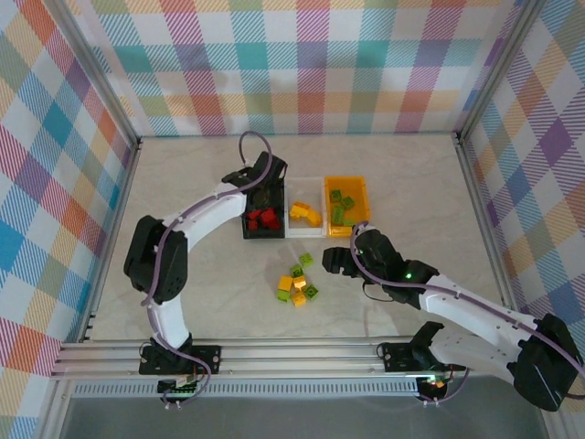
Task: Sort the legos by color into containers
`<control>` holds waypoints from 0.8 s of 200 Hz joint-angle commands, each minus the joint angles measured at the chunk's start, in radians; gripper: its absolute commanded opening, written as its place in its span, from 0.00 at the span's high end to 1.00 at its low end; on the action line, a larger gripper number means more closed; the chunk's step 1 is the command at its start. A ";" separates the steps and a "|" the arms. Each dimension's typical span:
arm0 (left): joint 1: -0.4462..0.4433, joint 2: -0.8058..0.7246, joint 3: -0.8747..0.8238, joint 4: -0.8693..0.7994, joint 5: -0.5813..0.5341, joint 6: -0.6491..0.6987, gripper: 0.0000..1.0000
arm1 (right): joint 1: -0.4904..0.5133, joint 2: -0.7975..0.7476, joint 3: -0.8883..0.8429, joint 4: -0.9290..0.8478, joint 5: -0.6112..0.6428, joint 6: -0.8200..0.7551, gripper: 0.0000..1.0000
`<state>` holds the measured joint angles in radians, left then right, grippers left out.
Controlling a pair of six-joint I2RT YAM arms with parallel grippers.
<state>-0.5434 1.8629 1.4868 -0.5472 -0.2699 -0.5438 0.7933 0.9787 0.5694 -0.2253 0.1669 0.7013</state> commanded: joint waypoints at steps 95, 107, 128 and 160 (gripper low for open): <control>-0.094 -0.297 -0.097 0.012 0.099 -0.010 0.01 | 0.083 0.097 -0.011 0.096 -0.039 0.036 0.14; -0.129 -0.393 -0.195 0.047 0.105 -0.031 0.00 | 0.109 0.146 0.009 0.105 -0.020 0.034 0.15; -0.185 -0.550 -0.369 0.062 0.099 -0.067 0.00 | 0.149 0.238 0.050 0.093 0.011 0.025 0.17; -0.253 -0.778 -0.619 0.052 0.065 -0.146 0.00 | 0.168 0.333 0.097 0.088 0.078 0.046 0.18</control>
<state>-0.7609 1.2152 1.0523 -0.4755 -0.1772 -0.6044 0.9482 1.2575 0.6056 -0.1555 0.1661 0.7223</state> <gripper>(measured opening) 0.997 0.816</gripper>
